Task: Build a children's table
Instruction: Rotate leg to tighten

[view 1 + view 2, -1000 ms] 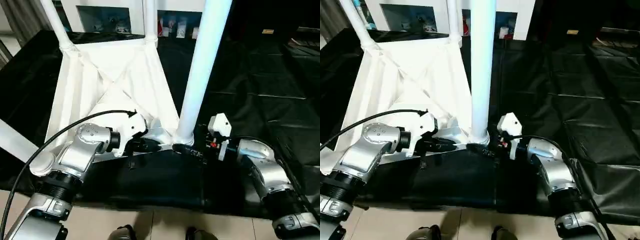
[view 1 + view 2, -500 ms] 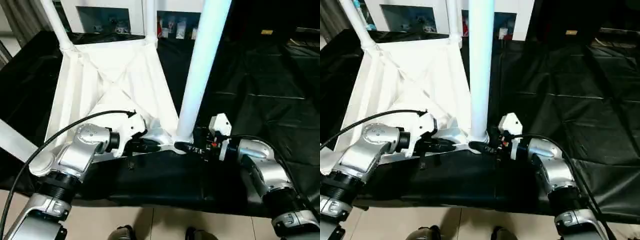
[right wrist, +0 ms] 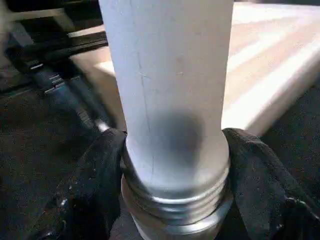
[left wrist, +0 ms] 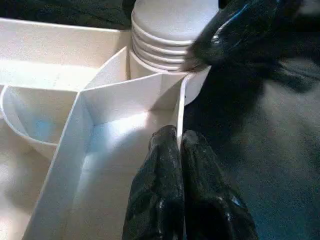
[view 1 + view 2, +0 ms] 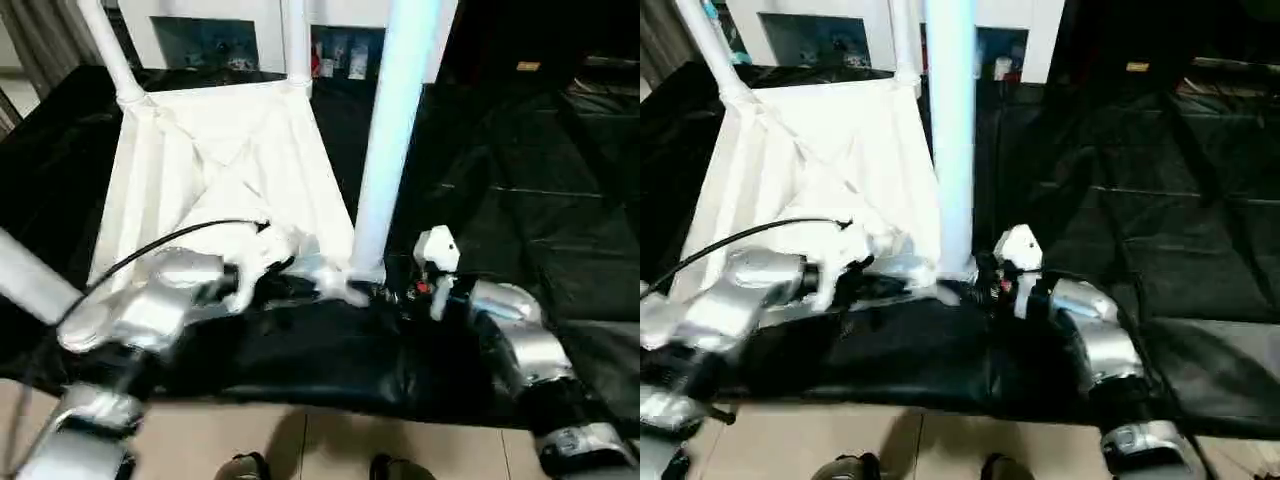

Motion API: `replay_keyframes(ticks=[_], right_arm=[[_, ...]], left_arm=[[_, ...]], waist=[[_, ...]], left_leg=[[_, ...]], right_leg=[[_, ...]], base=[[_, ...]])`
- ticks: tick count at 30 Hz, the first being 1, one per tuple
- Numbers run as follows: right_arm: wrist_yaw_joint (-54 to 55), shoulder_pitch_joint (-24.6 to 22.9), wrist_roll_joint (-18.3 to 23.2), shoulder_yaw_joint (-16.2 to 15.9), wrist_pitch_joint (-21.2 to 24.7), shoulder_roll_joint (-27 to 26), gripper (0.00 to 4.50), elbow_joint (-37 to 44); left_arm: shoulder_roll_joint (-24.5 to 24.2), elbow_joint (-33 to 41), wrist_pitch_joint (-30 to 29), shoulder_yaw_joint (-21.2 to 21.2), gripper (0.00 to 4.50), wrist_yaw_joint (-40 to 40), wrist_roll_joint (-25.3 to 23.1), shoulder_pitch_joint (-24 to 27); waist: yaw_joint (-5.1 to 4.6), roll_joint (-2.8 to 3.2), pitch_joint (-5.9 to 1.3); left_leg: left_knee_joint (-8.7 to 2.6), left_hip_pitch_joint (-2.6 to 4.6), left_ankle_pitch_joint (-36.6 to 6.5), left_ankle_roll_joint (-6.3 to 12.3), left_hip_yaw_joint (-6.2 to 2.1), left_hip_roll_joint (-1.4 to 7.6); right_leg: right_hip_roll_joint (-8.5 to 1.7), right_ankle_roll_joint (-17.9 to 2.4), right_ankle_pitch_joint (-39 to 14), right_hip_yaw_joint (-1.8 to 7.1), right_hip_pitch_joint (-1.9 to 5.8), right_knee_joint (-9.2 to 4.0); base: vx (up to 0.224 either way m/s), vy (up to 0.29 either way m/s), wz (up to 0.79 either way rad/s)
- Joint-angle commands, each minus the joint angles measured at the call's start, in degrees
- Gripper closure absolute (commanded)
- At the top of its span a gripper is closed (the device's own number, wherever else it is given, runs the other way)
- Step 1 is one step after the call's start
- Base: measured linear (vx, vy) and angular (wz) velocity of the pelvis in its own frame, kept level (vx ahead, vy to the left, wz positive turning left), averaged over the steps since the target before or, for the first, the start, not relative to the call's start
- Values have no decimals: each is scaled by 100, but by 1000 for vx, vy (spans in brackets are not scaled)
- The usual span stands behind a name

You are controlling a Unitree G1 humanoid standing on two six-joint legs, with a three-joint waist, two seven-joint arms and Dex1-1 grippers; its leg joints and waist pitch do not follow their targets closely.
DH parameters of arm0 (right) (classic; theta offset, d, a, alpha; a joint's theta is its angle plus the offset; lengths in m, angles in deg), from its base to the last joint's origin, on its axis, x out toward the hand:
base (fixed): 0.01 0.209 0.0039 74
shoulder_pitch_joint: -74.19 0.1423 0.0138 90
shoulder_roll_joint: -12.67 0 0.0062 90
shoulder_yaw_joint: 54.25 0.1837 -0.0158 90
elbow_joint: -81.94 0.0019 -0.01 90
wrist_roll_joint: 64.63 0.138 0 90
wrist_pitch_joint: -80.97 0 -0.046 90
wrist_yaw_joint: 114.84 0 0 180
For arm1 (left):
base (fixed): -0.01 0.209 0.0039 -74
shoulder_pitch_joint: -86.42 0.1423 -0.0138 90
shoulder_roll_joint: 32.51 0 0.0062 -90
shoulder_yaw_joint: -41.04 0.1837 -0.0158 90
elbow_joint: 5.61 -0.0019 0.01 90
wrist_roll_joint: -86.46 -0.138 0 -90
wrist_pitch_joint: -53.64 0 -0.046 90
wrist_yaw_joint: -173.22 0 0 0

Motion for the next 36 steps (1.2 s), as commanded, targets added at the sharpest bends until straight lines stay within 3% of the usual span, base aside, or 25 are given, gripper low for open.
replay_keyframes(ticks=[1,7,9,11,13,16,19,20,22,27,31,32,35,36], right_arm=[[693,-54,-252,-106,-10,-339,181,-81],[2510,54,-498,79,513,-1161,181,-282],[3308,161,-722,144,596,-1400,182,-491],[3940,245,-919,161,719,-1623,182,-669],[4080,259,-989,99,808,-1768,182,-715],[4166,255,-1080,74,869,-1823,182,-706],[4029,229,-925,122,838,-1868,182,-663],[4025,231,-915,131,826,-1871,127,-657],[3955,285,-741,266,696,-1898,113,-607],[3857,259,-800,272,619,-1682,68,-483],[2762,123,-928,86,87,-835,47,-362],[2762,123,-928,86,87,-835,47,-362],[1450,-18,-420,204,51,-309,47,-65],[1022,-57,-258,233,61,-146,47,46]], left_arm=[[336,-627,-308,160,450,691,-238,34],[1042,-1200,-562,8,450,1877,-385,-426],[1295,-1456,-605,-66,450,2287,-419,-593],[1540,-1751,-628,-127,450,2649,-459,-771],[1666,-1974,-600,-132,450,2784,-480,-901],[1692,-2051,-575,-131,450,2788,-513,-956],[1667,-2051,-532,-105,450,2703,-525,-971],[1661,-2049,-517,-98,450,2680,-526,-967],[1582,-2063,-317,-50,450,2371,-540,-930],[1418,-1961,-83,75,450,1965,-546,-814],[997,-1469,115,269,450,1223,-494,-436],[997,-1469,115,269,450,1223,-494,-436],[685,-1231,367,350,450,650,-428,-222],[546,-1053,379,390,450,382,-368,-114]], waist=[[-19,-105,-284],[-71,-111,-250],[-89,-96,-266],[-113,-109,-257],[-113,-123,-241],[-124,-129,-255],[-125,-122,-278],[-125,-122,-278],[-117,-125,-289],[-115,-130,-276],[-97,-152,-294],[-97,-152,-294],[-73,-167,-296],[-32,-142,-305]], left_leg=[[-393,97,-1507,248,-22,74],[-471,105,-2002,0,-74,59],[-484,122,-2028,-65,-84,51],[-511,90,-2021,-103,-97,30],[-506,145,-2335,-58,-98,7],[-547,107,-2525,-12,-147,5],[-565,111,-2492,21,-145,25],[-565,111,-2492,21,-145,25],[-553,114,-2472,59,-120,23],[-574,93,-2507,44,-134,33],[-545,67,-2222,166,-107,59],[-545,67,-2222,166,-107,59],[-517,73,-1981,357,-65,60],[-506,88,-1932,439,-62,87]], right_leg=[[-187,-1185,-1778,169,272,-448],[-180,-740,-2704,181,197,-562],[-179,-696,-2755,176,176,-578],[-161,-614,-2745,164,191,-591],[-141,-427,-3013,189,114,-657],[-151,-327,-3078,192,135,-665],[-153,-415,-2695,188,157,-658],[-153,-415,-2695,188,157,-658],[-160,-503,-2552,209,151,-663],[-177,-515,-2660,205,169,-666],[-192,-590,-2366,224,190,-643],[-192,-590,-2366,224,190,-643],[-174,-787,-2078,237,209,-620],[-185,-850,-2008,245,214,-608]], base=[[0,0,0],[0,0,0],[-34,7,0],[0,0,0],[0,0,0],[0,0,0],[0,0,0],[0,0,0],[0,0,0],[0,0,0],[0,0,0],[0,0,0],[0,0,0],[0,0,0]])
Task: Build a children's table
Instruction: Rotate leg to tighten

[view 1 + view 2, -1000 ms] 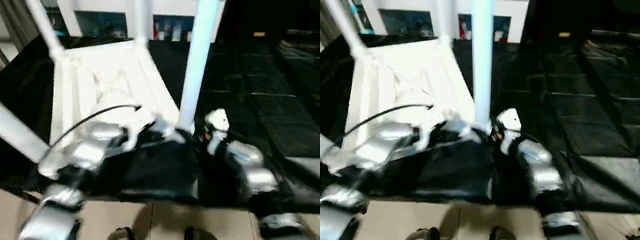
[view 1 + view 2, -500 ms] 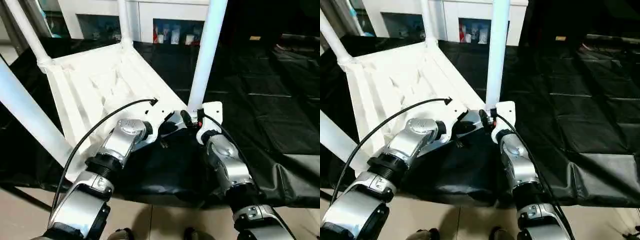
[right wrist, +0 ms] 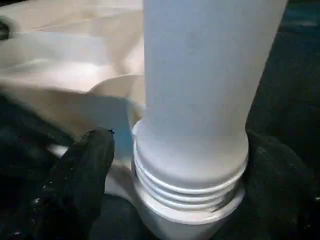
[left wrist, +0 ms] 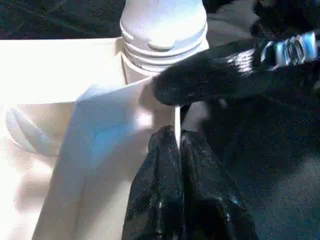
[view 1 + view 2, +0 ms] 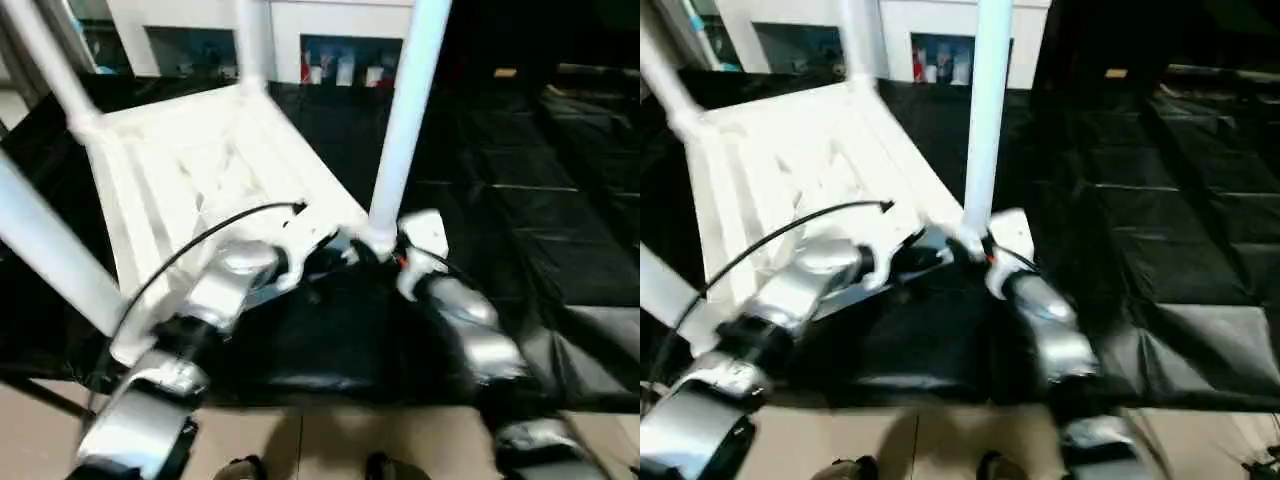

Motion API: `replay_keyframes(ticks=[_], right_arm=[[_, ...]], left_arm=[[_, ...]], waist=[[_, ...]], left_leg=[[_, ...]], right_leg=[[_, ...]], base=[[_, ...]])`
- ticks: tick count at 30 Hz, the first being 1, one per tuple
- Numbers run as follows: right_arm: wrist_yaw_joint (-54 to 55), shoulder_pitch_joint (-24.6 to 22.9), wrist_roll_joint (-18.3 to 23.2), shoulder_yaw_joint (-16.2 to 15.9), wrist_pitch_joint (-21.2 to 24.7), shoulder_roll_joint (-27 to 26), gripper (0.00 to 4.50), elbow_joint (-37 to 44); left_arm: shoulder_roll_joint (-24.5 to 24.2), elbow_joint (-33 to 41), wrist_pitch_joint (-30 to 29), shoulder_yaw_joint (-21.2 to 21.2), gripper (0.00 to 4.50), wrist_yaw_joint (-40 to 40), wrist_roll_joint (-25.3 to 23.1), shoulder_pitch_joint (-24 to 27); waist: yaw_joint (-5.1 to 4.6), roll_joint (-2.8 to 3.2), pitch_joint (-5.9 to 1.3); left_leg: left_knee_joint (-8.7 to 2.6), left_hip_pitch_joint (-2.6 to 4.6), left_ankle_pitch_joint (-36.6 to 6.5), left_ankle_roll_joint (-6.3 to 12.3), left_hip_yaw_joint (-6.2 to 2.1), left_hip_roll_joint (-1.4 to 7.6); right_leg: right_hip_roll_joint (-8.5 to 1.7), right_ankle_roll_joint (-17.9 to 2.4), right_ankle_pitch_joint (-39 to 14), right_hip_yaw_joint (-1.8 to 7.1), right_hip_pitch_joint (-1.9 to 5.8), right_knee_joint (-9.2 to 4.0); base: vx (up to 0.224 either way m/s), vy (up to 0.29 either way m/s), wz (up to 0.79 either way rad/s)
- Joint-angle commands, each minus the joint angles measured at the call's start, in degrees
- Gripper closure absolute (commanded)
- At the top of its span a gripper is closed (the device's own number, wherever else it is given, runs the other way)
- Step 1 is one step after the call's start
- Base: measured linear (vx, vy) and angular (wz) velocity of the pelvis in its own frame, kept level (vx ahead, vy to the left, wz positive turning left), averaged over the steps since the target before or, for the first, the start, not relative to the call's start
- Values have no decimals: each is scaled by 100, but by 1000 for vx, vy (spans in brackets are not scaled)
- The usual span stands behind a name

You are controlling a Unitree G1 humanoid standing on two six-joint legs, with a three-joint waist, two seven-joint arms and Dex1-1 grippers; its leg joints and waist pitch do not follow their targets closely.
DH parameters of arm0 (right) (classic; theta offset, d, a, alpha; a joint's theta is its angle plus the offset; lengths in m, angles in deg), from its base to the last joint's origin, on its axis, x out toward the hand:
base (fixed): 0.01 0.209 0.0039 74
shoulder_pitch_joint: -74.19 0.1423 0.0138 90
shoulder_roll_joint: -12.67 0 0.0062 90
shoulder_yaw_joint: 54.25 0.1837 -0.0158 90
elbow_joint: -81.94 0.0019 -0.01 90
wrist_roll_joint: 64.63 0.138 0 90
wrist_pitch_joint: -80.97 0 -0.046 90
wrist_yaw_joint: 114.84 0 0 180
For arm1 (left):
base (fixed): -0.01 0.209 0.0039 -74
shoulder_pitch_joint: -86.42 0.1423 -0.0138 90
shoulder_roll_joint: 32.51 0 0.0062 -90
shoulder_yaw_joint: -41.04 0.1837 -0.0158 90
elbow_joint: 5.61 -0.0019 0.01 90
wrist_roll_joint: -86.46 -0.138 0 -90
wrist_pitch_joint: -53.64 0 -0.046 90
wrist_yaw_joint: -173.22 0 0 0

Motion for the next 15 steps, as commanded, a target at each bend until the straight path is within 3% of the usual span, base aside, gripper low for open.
replay_keyframes(ticks=[1,5,8,9,11,13,15], right_arm=[[-674,-88,266,-19,40,163,47,225],[-1654,-183,630,-144,119,539,47,474],[-2326,-277,674,-387,164,780,47,672],[-2532,-297,656,-469,233,850,47,700],[-2643,-311,651,-514,258,886,47,719],[-2747,-295,593,-582,222,872,47,681],[-2767,-232,568,-620,160,833,47,582]], left_arm=[[-106,-163,8,283,450,-523,92,419],[-468,281,72,460,450,-1172,205,661],[-665,640,-35,504,450,-1649,384,825],[-707,705,-54,503,450,-1741,407,854],[-723,728,-56,503,450,-1770,413,866],[-787,795,-114,489,450,-1867,445,888],[-826,833,-142,489,450,-1879,467,891]], waist=[[39,-72,-267],[59,-56,-297],[86,-39,-320],[108,-23,-332],[133,-14,-339],[161,-32,-332],[168,-28,-328]], left_leg=[[-398,95,-1944,456,-47,181],[-372,70,-1596,540,-30,178],[-333,73,-1274,614,-16,184],[-307,102,-1097,665,6,188],[-280,80,-819,729,24,190],[-256,61,-823,743,30,183],[-261,86,-984,697,35,183]], right_leg=[[-194,-930,-2068,122,203,-421],[-169,-1169,-1517,97,236,-344],[-160,-1326,-1066,94,246,-276],[-132,-1447,-727,87,241,-235],[-109,-1584,-207,71,270,-168],[-120,-1636,-41,70,280,-131],[-132,-1608,-261,77,274,-150]], base=[[0,0,0],[0,0,0],[39,-5,1],[60,-6,1],[27,0,0],[0,0,0],[0,0,0]])
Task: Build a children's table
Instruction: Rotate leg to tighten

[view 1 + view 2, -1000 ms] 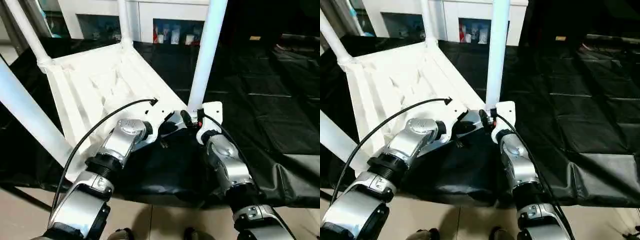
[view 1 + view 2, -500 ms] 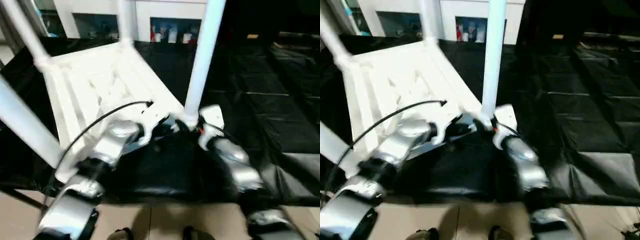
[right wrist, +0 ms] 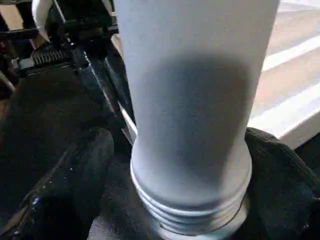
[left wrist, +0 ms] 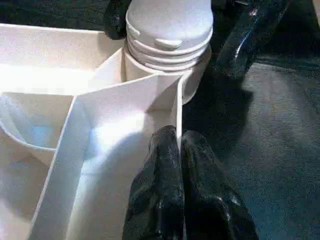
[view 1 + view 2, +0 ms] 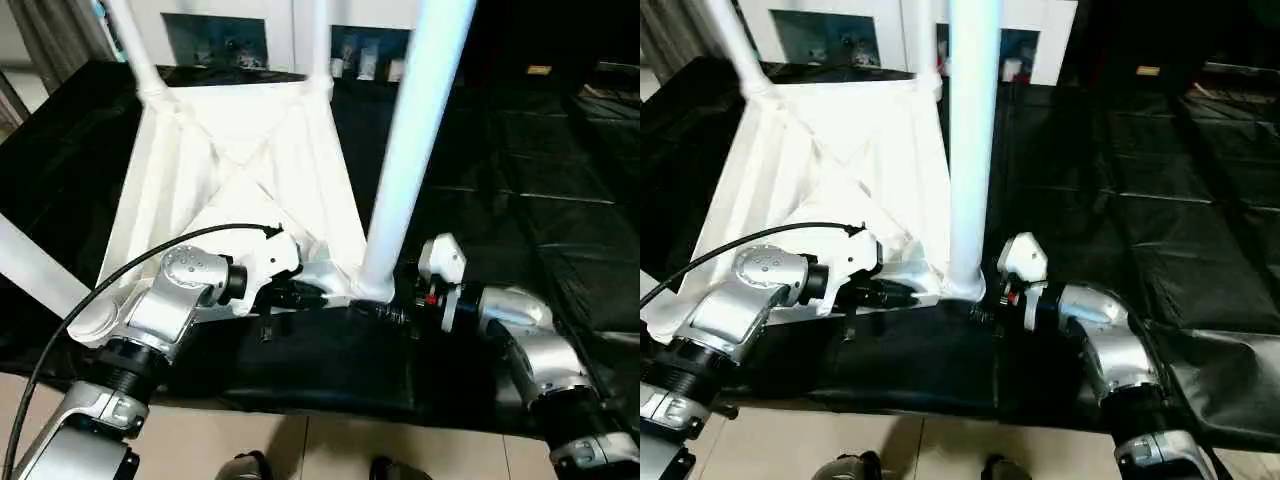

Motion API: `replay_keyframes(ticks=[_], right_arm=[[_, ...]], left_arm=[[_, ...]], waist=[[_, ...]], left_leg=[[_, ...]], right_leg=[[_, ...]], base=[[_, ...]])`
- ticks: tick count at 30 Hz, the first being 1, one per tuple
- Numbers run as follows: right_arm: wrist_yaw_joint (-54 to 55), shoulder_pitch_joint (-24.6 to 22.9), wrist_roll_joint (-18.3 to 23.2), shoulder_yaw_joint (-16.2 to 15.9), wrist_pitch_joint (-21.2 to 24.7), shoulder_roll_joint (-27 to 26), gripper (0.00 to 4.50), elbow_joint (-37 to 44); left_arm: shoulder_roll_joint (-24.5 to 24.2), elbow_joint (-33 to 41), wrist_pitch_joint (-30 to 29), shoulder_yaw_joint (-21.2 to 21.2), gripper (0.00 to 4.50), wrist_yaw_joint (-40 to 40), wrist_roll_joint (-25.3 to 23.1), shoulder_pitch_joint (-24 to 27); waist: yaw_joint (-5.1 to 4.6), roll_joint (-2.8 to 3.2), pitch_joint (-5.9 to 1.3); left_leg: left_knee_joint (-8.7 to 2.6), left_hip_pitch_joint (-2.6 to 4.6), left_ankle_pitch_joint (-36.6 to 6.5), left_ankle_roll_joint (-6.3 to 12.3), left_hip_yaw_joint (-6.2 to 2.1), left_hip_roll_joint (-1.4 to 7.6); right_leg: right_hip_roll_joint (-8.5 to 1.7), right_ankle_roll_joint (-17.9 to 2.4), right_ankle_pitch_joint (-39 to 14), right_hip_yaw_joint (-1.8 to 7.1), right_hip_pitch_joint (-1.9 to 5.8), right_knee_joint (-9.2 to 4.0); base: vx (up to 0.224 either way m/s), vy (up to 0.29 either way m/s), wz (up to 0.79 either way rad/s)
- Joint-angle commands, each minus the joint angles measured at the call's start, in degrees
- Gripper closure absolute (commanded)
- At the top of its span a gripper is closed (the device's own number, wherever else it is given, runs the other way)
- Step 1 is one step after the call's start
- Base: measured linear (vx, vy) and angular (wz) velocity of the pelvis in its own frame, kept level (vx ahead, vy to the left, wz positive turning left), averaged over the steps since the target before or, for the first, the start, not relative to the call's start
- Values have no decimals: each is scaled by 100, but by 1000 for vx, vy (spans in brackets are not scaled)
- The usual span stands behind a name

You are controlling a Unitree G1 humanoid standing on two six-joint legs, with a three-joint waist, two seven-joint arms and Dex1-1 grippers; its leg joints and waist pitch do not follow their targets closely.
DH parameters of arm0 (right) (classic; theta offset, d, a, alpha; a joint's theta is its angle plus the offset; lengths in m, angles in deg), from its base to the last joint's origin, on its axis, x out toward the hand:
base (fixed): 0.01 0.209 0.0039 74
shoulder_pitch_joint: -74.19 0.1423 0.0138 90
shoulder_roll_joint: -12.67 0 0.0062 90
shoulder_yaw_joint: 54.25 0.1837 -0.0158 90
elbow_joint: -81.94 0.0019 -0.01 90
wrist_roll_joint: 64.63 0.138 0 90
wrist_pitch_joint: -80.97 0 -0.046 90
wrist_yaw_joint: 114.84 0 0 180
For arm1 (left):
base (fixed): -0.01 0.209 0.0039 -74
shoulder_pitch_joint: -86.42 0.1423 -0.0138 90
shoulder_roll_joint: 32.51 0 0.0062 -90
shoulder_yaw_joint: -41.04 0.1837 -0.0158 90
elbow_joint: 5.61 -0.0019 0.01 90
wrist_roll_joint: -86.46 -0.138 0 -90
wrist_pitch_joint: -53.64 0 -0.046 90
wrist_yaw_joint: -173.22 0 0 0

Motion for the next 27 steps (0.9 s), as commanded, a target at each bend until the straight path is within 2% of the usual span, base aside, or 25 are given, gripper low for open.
replay_keyframes(ticks=[1,2,3,5,8,9,10,13,14,16,19,22,27], right_arm=[[-100,31,-72,-115,-12,-1,47,-45],[-103,59,-54,-125,-16,-7,47,-74],[-93,72,-42,-117,-12,-15,47,-86],[-40,126,-8,-67,-54,-53,47,-139],[-93,155,50,-29,-22,-51,47,-116],[-99,154,53,-25,-22,-51,62,-112],[-159,149,76,1,-17,-35,62,-103],[-231,148,106,19,-35,-5,84,-141],[-241,150,108,17,-54,3,104,-164],[-264,149,110,8,-77,8,111,-194],[-261,155,92,-5,-98,2,147,-218],[-260,154,89,-1,-94,-6,169,-222],[-273,160,69,8,-136,-30,180,-290]], left_arm=[[38,-225,-126,378,450,-241,-29,282],[23,-193,-155,377,450,-247,-12,288],[21,-188,-161,374,450,-248,-9,289],[17,-187,-163,363,450,-241,-19,283],[18,-188,-181,354,450,-263,-23,280],[17,-188,-181,354,450,-265,-24,281],[7,-184,-190,361,450,-277,-28,284],[-12,-187,-217,369,450,-287,-21,284],[-21,-190,-220,373,450,-289,-22,283],[-35,-187,-229,372,450,-297,-15,286],[-46,-212,-221,377,450,-310,-26,290],[-48,-215,-225,378,450,-312,-31,296],[-57,-193,-265,380,450,-317,-26,313]], waist=[[-15,-43,-320],[-14,-50,-300],[-14,-50,-300],[-19,-52,-308],[-22,-50,-324],[-20,-49,-330],[-20,-55,-344],[-9,-55,-353],[-4,-55,-360],[1,-48,-358],[4,-38,-364],[7,-50,-371],[10,-46,-386]], left_leg=[[-308,99,-1062,643,-1,148],[-327,99,-1265,548,-5,148],[-327,99,-1265,548,-5,148],[-342,109,-1379,429,-18,152],[-335,112,-1285,421,-20,150],[-328,113,-1232,432,-20,148],[-310,105,-1077,487,-16,141],[-287,98,-935,582,-9,136],[-283,98,-919,605,-7,135],[-284,101,-999,585,-5,136],[-286,109,-1054,544,-8,142],[-278,105,-1040,537,-8,137],[-262,104,-945,581,-5,134]], right_leg=[[-146,-1539,-364,88,284,-235],[-156,-1446,-758,99,276,-273],[-156,-1446,-758,99,276,-273],[-165,-1335,-1084,109,270,-296],[-159,-1350,-951,107,276,-277],[-155,-1361,-869,106,280,-267],[-145,-1405,-609,102,292,-237],[-138,-1474,-349,94,304,-208],[-140,-1502,-326,90,310,-203],[-144,-1516,-430,92,308,-216],[-142,-1496,-521,92,305,-217],[-141,-1501,-494,92,312,-208],[-139,-1550,-334,88,318,-187]], base=[[0,0,0],[0,0,0],[0,0,0],[0,0,0],[0,0,0],[0,0,0],[0,0,0],[0,0,0],[0,0,0],[0,0,0],[0,0,0],[0,0,0],[0,0,0]])
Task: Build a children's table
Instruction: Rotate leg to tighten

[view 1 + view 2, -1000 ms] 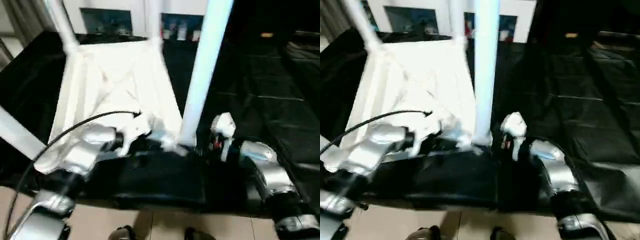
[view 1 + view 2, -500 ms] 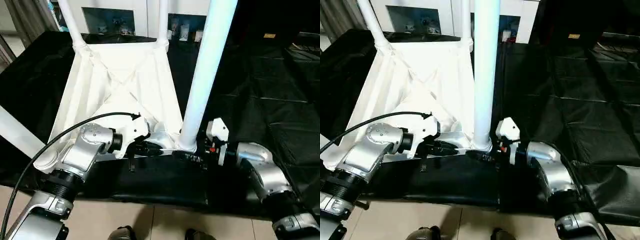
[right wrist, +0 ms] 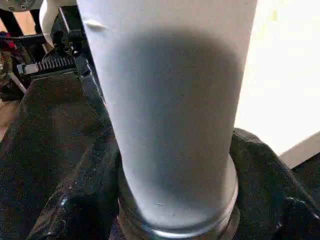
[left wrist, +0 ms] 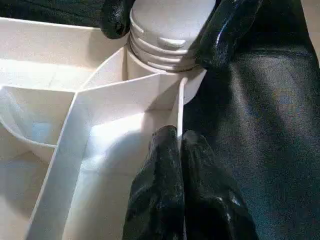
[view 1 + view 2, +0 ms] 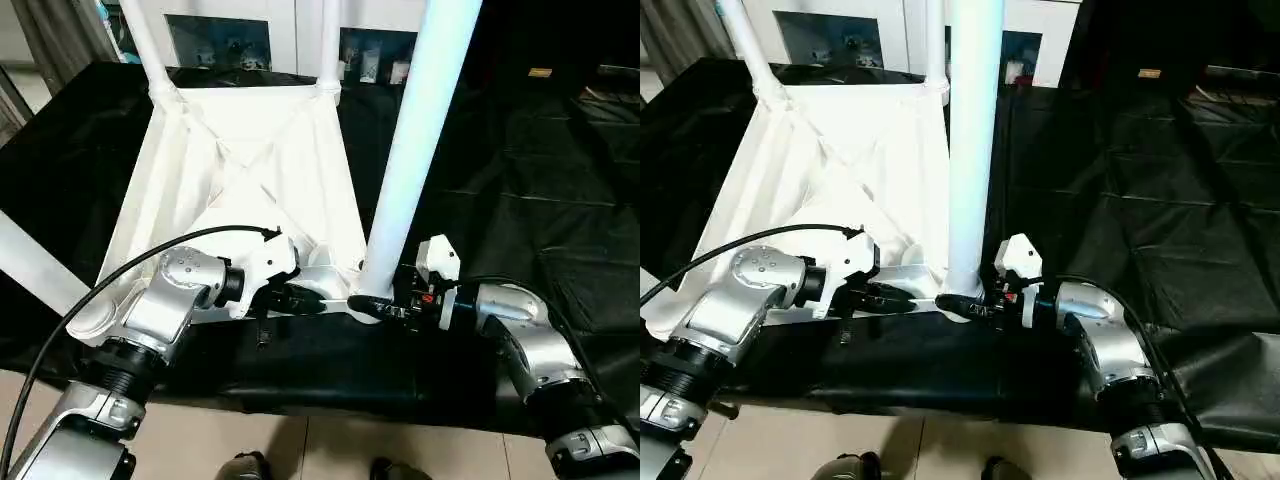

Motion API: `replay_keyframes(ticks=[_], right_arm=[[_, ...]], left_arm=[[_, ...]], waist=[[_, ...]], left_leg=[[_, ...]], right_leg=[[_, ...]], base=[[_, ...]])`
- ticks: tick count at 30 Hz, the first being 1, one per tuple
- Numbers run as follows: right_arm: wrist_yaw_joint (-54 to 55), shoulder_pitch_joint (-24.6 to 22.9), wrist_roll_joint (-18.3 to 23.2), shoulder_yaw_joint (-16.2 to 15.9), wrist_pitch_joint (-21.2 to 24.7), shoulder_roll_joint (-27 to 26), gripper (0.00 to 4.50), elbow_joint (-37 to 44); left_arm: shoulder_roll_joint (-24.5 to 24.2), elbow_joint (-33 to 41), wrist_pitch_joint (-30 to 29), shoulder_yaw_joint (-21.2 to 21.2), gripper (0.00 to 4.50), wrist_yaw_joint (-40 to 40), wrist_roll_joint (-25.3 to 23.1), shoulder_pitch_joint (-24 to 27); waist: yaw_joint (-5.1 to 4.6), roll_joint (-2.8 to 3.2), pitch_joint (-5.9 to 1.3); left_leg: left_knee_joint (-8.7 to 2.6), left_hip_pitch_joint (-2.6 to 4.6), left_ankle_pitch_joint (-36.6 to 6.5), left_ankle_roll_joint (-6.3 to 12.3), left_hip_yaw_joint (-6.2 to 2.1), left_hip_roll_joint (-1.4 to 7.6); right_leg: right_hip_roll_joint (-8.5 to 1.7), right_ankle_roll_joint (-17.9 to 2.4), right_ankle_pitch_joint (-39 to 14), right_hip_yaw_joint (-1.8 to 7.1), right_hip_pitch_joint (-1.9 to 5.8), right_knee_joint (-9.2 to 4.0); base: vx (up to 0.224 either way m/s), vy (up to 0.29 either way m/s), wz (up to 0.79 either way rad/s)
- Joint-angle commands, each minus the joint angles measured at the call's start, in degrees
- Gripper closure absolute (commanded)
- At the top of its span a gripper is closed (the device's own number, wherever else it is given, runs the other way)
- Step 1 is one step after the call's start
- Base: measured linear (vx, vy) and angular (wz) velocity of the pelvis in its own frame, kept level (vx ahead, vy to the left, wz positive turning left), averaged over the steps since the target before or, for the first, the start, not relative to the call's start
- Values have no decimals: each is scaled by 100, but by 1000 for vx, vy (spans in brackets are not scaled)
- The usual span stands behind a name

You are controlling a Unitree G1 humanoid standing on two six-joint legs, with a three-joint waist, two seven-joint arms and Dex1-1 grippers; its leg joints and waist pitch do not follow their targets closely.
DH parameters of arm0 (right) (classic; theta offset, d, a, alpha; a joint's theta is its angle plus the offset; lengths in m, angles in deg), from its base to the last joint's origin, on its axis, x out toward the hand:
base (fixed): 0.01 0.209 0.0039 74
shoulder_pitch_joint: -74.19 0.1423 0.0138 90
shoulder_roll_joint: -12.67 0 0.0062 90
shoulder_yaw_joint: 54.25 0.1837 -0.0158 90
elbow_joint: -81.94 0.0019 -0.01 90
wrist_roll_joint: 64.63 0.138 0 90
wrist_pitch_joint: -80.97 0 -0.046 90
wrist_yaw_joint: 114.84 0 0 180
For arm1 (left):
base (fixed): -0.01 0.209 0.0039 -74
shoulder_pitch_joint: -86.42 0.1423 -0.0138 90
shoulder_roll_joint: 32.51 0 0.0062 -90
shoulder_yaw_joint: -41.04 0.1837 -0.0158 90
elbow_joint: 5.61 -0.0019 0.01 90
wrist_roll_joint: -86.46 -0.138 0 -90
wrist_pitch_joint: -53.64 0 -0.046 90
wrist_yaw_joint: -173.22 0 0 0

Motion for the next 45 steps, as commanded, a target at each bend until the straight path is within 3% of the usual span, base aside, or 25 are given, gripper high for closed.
replay_keyframes(ticks=[1,8,11,13,14,15,17,18,20,22,23,24,27,29,31,32,34,36,37,39,41,42,43,45], right_arm=[[-89,3,-1,5,-75,9,181,-79],[230,-17,-41,71,-67,-120,181,-131],[1432,48,-331,222,-125,-535,181,-460],[1977,66,-382,305,-14,-770,181,-557],[2195,74,-412,331,21,-861,181,-596],[2463,79,-436,366,33,-999,181,-638],[2766,95,-466,400,93,-1144,182,-690],[3780,214,-562,528,328,-1566,182,-936],[4273,283,-638,570,418,-1761,182,-1070],[4721,348,-739,589,458,-1936,182,-1206],[4933,377,-856,529,465,-2046,182,-1266],[5225,425,-1042,434,553,-2223,182,-1351],[5180,416,-1042,383,597,-2297,182,-1346],[5113,366,-958,482,552,-2307,182,-1256],[5090,360,-891,537,552,-2307,182,-1220],[5089,364,-850,571,556,-2309,127,-1205],[5101,361,-815,613,457,-2288,110,-1162],[5086,330,-814,624,423,-2233,91,-1067],[5043,306,-822,618,424,-2182,78,-995],[4773,266,-889,535,309,-1987,69,-869],[4592,251,-914,473,231,-1898,57,-830],[3926,198,-906,342,1,-1597,57,-763],[3521,166,-781,360,56,-1434,57,-713],[3083,116,-609,409,175,-1268,57,-610]], left_arm=[[13,-222,-183,359,450,-188,-55,293],[46,-320,-194,316,450,-48,-98,257],[312,-867,-224,142,450,841,-348,31],[448,-1080,-248,79,450,1192,-420,-75],[496,-1147,-284,68,450,1310,-449,-114],[578,-1236,-327,38,450,1492,-475,-170],[677,-1329,-419,-9,450,1671,-474,-232],[969,-1626,-555,-159,450,2274,-486,-421],[1166,-1802,-647,-257,450,2646,-475,-544],[1371,-2013,-681,-357,450,3074,-472,-683],[1509,-2168,-707,-387,450,3319,-490,-782],[1687,-2405,-684,-396,450,3580,-542,-926],[1792,-2503,-693,-350,450,3614,-602,-994],[1813,-2559,-670,-320,450,3550,-634,-1013],[1815,-2594,-655,-302,450,3525,-649,-1019],[1818,-2625,-644,-294,450,3519,-654,-1026],[1802,-2718,-616,-276,450,3507,-667,-1039],[1749,-2764,-591,-244,450,3439,-695,-1025],[1709,-2749,-585,-226,450,3380,-720,-1001],[1602,-2643,-570,-148,450,3153,-769,-929],[1560,-2596,-560,-108,450,3050,-783,-900],[1440,-2432,-466,-29,450,2708,-773,-798],[1350,-2316,-382,41,450,2441,-757,-723],[1249,-2207,-329,129,450,2183,-744,-648]], waist=[[-10,-39,-388],[-4,-38,-393],[-41,-35,-357],[-105,-47,-314],[-105,-47,-314],[-144,-51,-290],[-160,-37,-293],[-176,-39,-289],[-211,-43,-268],[-231,-58,-242],[-245,-96,-234],[-254,-89,-229],[-252,-64,-227],[-256,-41,-223],[-271,-55,-209],[-269,-59,-206],[-276,-53,-199],[-300,-40,-200],[-322,-60,-216],[-335,-94,-206],[-332,-87,-187],[-330,-91,-180],[-307,-102,-205],[-289,-106,-205]], left_leg=[[-293,102,-941,586,-5,124],[-275,100,-868,616,-2,116],[-307,102,-1181,454,-13,107],[-378,118,-1761,145,-48,105],[-378,118,-1761,145,-48,105],[-417,115,-2021,25,-83,107],[-432,140,-2134,-25,-85,105],[-444,119,-2084,-64,-88,94],[-466,129,-2284,-145,-112,75],[-459,162,-2544,-137,-120,64],[-454,172,-2659,-132,-136,41],[-465,183,-2738,-98,-165,31],[-492,229,-2933,-58,-191,39],[-536,208,-2983,-44,-204,59],[-567,212,-3119,-54,-215,56],[-569,217,-3159,-51,-219,54],[-563,268,-3317,-49,-220,48],[-601,219,-3358,-62,-252,48],[-653,126,-3248,-79,-303,60],[-654,113,-3220,-60,-312,53],[-638,157,-3324,-14,-327,43],[-632,168,-3343,-1,-333,42],[-626,156,-3146,107,-320,50],[-634,143,-2886,194,-288,76]], right_leg=[[-139,-1562,-318,88,318,-219],[-134,-1604,-172,86,322,-197],[-158,-1523,-691,96,288,-270],[-183,-1226,-1809,104,262,-367],[-183,-1226,-1809,104,262,-367],[-191,-991,-2337,102,243,-424],[-185,-885,-2474,104,207,-457],[-177,-852,-2468,103,205,-457],[-178,-745,-2833,79,186,-495],[-178,-590,-3231,81,120,-567],[-177,-448,-3516,68,104,-605],[-182,-298,-3763,60,82,-652],[-180,-253,-3763,22,82,-704],[-181,-297,-3554,13,112,-705],[-184,-333,-3493,2,132,-727],[-188,-325,-3527,3,129,-733],[-194,-298,-3675,1,95,-771],[-205,-271,-3662,-21,149,-766],[-226,-244,-3587,-49,254,-726],[-237,-238,-3586,-39,238,-748],[-254,-226,-3781,-25,197,-792],[-261,-238,-3828,-28,187,-805],[-277,-300,-3663,-19,231,-804],[-271,-493,-3257,11,240,-774]], base=[[0,0,0],[0,0,0],[0,0,0],[-29,0,0],[-61,4,-2],[-61,4,-2],[-53,3,-2],[-51,2,-3],[-61,6,-4],[-59,9,-1],[0,0,0],[0,0,0],[0,0,0],[0,0,0],[0,0,0],[0,0,0],[0,0,0],[0,0,0],[9,25,-21],[-4,22,-21],[0,0,0],[0,0,0],[0,0,0],[0,0,0]])
